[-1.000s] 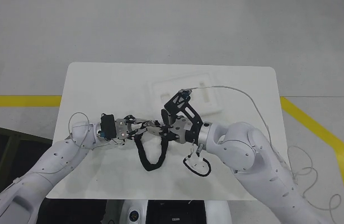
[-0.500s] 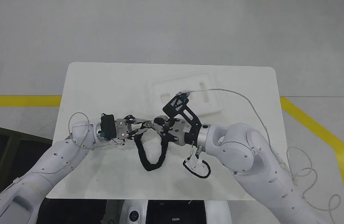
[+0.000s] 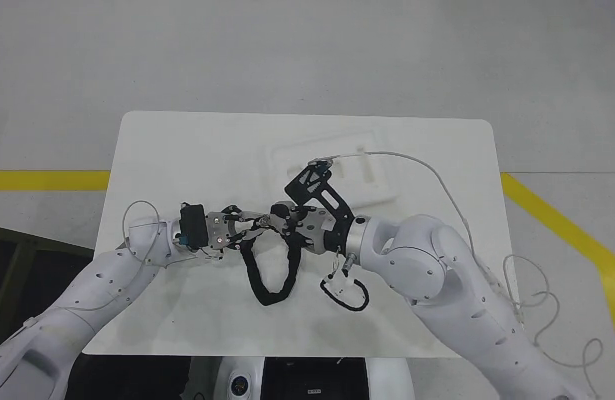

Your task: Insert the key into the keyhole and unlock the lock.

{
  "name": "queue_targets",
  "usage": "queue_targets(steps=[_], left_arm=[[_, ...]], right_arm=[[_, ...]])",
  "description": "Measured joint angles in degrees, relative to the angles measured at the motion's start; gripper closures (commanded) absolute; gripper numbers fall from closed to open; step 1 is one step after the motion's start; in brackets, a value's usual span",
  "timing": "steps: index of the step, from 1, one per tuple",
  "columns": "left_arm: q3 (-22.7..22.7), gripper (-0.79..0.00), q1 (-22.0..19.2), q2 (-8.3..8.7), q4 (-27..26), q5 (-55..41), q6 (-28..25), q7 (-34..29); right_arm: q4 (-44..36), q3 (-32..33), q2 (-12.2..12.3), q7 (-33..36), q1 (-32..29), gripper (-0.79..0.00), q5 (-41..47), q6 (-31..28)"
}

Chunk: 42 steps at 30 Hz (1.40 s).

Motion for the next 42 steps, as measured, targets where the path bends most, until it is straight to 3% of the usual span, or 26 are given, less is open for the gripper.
queue_targets(steps=[8, 11, 12, 17, 18, 19, 21, 26, 36, 42], left_arm=[[0.0, 0.000, 0.0, 0.00, 0.0, 0.0, 0.0, 0.0], [0.0, 0.000, 0.0, 0.00, 0.0, 0.0, 0.0, 0.0], [0.0, 0.000, 0.0, 0.00, 0.0, 0.0, 0.0, 0.0], [0.0, 0.000, 0.0, 0.00, 0.0, 0.0, 0.0, 0.0], [-0.1, 0.000, 0.1, -0.01, -0.2, -0.1, 0.1, -0.2], [-0.2, 0.000, 0.4, -0.03, -0.5, -0.4, 0.2, -1.0], [-0.8, 0.000, 0.7, 0.04, -1.4, -0.7, -0.3, -3.2], [-2.0, 0.000, 0.1, 0.40, -2.7, -0.3, -5.4, -5.6], [-0.8, 0.000, -4.1, 1.09, -6.8, -4.1, -17.2, -17.2], [1.4, 0.000, -7.9, 1.40, -7.9, -10.4, -25.1, -25.5]], right_arm=[[1.9, -0.8, -0.4, 0.0, 0.9, 0.000, -0.3, 0.1], [1.8, -0.3, -0.4, -0.4, 0.9, -0.160, -0.4, -0.2], [1.7, 0.0, -0.4, -0.4, 0.8, -0.249, -0.3, -0.5], [1.3, 2.5, 0.1, -0.3, -0.1, -0.409, 1.5, -4.3], [1.4, 3.1, 0.3, -0.2, -0.3, -0.496, 2.0, -5.8], [1.5, 3.7, 0.4, 0.0, -0.4, -0.650, 2.6, -7.7], [2.3, 4.8, 0.9, 1.0, -0.5, -0.785, 3.2, -13.4], [5.0, 7.0, 1.8, 3.6, -0.2, -0.785, 4.7, -26.6], [8.5, 11.5, 3.6, 1.3, -0.5, -0.785, 2.8, -45.3], [8.5, 11.7, 3.6, 1.0, -0.5, -0.785, 2.6, -45.8]])
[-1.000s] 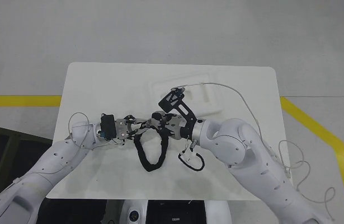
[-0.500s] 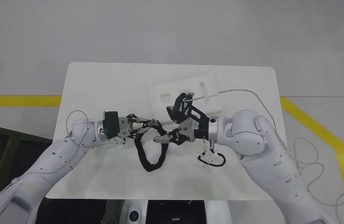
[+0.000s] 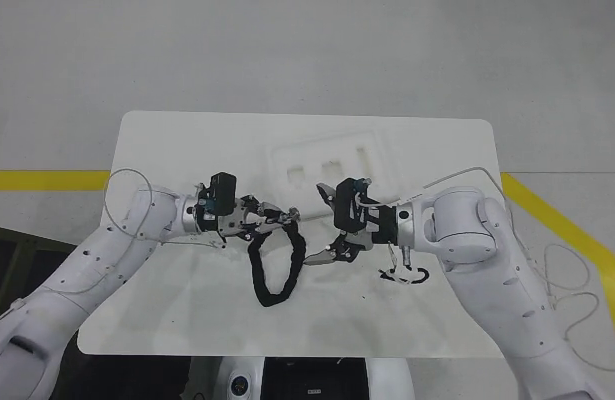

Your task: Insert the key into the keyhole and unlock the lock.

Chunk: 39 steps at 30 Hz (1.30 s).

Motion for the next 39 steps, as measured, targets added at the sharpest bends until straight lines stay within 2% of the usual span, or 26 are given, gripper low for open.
queue_targets(steps=[4, 8, 15, 19, 26, 27, 31, 32, 34, 37, 39], left_arm=[[5.2, 0.000, -3.6, 0.38, 1.2, -0.8, 0.0, 0.4], [12.7, 0.000, -8.7, 0.92, 2.1, -3.2, 0.0, 0.4], [24.3, 0.000, -16.6, 1.70, 2.7, -9.9, 0.0, 0.4], [24.4, 0.000, -16.4, 1.90, 2.1, -11.1, 0.0, 0.4], [24.3, 0.000, -15.7, 1.76, 1.2, -10.3, 0.0, 0.4], [24.3, 0.000, -15.7, 1.75, 1.2, -10.3, 0.0, 0.4], [24.3, 0.000, -15.7, 1.76, 1.3, -10.3, 0.0, 0.4], [24.3, 0.000, -15.7, 1.76, 1.3, -10.3, 0.0, 0.4], [24.3, 0.000, -15.7, 1.76, 1.3, -10.3, 0.0, 0.4], [24.3, 0.000, -15.7, 1.76, 1.3, -10.3, 0.0, 0.4], [24.3, 0.000, -15.7, 1.76, 1.3, -10.3, 0.0, 0.4]], right_arm=[[0.0, 0.0, 0.0, 0.0, 0.0, -0.785, 0.0, 0.0], [-0.4, -0.1, 0.1, -0.2, -0.1, -0.785, -1.0, -0.3], [-0.6, -0.3, 0.7, -3.9, 0.7, -0.785, -10.2, -9.8], [-2.2, -2.1, 1.1, -6.7, 0.9, -0.785, -17.4, -10.0], [-2.6, -4.4, 1.8, -15.4, 2.2, -0.785, -30.3, -10.0], [-2.6, -4.5, 1.9, -16.4, 2.3, -0.699, -32.0, -10.0], [-3.2, -5.0, 1.9, -19.2, 2.2, -0.554, -38.2, -9.3], [-3.4, -5.2, 2.0, -19.4, 2.2, -0.480, -39.8, -9.1], [-3.8, -5.5, 2.0, -19.8, 2.0, -0.382, -41.5, -8.8], [-5.2, -5.8, 2.1, -20.7, 1.8, -0.323, -44.3, -7.9], [-6.1, -6.2, 2.1, -21.3, 1.6, -0.317, -46.3, -7.2]])
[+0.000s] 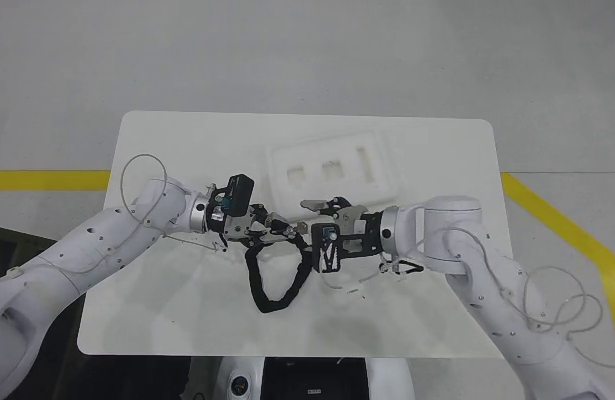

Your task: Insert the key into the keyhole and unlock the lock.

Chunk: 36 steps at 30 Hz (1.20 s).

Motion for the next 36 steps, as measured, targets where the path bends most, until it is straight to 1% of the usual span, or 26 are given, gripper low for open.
queue_targets(steps=[4, 7, 9, 12, 15, 17, 22, 24, 28, 36], left_arm=[[0.0, 0.000, 0.0, 0.00, 0.0, 0.0, 0.0, 0.0], [0.0, 0.000, 0.0, 0.00, 0.0, 0.0, 0.0, 0.0], [0.0, 0.000, 0.0, 0.00, 0.0, 0.0, 0.0, 0.0], [0.0, 0.000, 0.0, 0.00, 0.0, 0.0, 0.0, 0.0], [0.0, 0.000, 0.0, 0.00, 0.0, 0.0, 0.0, 0.0], [0.0, 0.000, 0.0, 0.00, 0.0, 0.0, 0.0, 0.0], [0.0, 0.000, 0.0, 0.00, 0.0, 0.0, 0.0, 0.0], [0.0, 0.000, 0.0, 0.00, 0.0, 0.0, 0.0, 0.0], [0.0, 0.000, 0.0, 0.00, 0.0, 0.0, 0.0, 0.0], [0.0, 0.000, 0.0, 0.00, 0.0, 0.0, 0.0, 0.0]], right_arm=[[-0.6, -1.2, 0.0, -0.4, 0.0, -0.332, -2.6, 0.4], [-0.2, -2.1, -0.1, -0.7, 0.3, -0.323, -3.0, 0.3], [0.2, -2.7, -0.2, -0.8, 0.7, -0.292, -3.1, 0.4], [0.5, -3.3, -0.3, -0.8, 1.1, -0.212, -3.3, 0.9], [0.5, -3.7, -0.4, -0.7, 1.4, -0.058, -3.4, 1.4], [0.5, -3.9, -0.4, -0.4, 1.6, 0.000, -3.4, 1.6], [0.7, -4.0, -0.4, 0.0, 1.8, 0.000, -2.5, 1.9], [1.2, -4.0, -0.5, -0.1, 1.7, 0.000, -0.7, 2.3], [2.4, -3.9, -0.7, 0.6, 1.7, 0.000, 4.3, 3.5], [5.5, -4.6, -1.2, 6.6, 2.5, 0.000, 16.0, 8.9]])
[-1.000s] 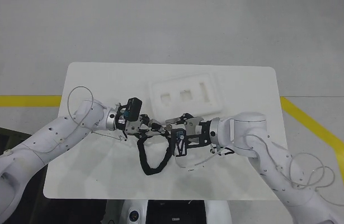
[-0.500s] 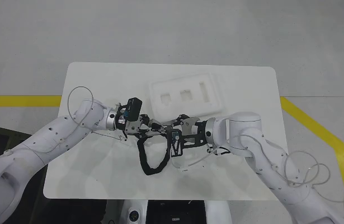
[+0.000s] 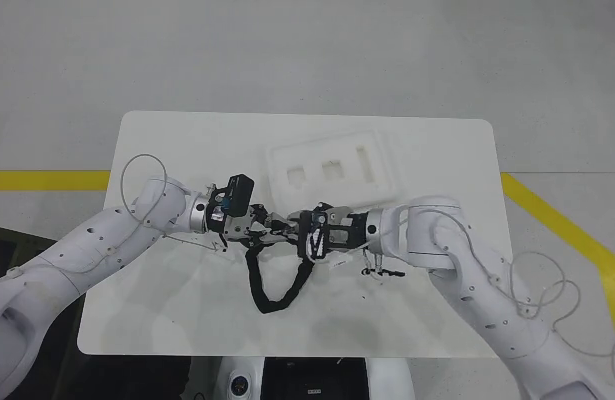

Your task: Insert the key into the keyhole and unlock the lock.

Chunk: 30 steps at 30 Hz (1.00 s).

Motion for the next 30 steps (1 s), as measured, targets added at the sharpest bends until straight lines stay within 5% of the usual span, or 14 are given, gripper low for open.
queue_targets(steps=[15, 16, 17, 18, 30], left_arm=[[0.0, 0.000, 0.0, 0.00, 0.0, 0.0, 0.0, 0.0], [0.0, 0.000, 0.0, 0.00, 0.0, 0.0, 0.0, 0.0], [0.0, 0.000, 0.0, 0.00, 0.0, 0.0, 0.0, 0.0], [0.0, 0.000, 0.0, 0.00, 0.0, 0.0, 0.0, 0.0], [0.0, 0.000, 0.0, 0.00, 0.0, 0.0, 0.0, 0.0]], right_arm=[[0.4, -0.2, -0.4, 7.5, -1.3, -0.025, 15.4, 11.5], [0.5, -0.2, -0.4, 7.5, -1.3, -0.108, 15.9, 11.9], [0.5, -0.2, -0.4, 7.3, -1.4, -0.342, 16.5, 12.5], [0.5, -0.2, -0.4, 7.2, -1.5, -0.785, 16.8, 12.7], [-3.1, 4.8, 0.7, 6.2, -5.2, -0.785, 16.2, 14.6]])
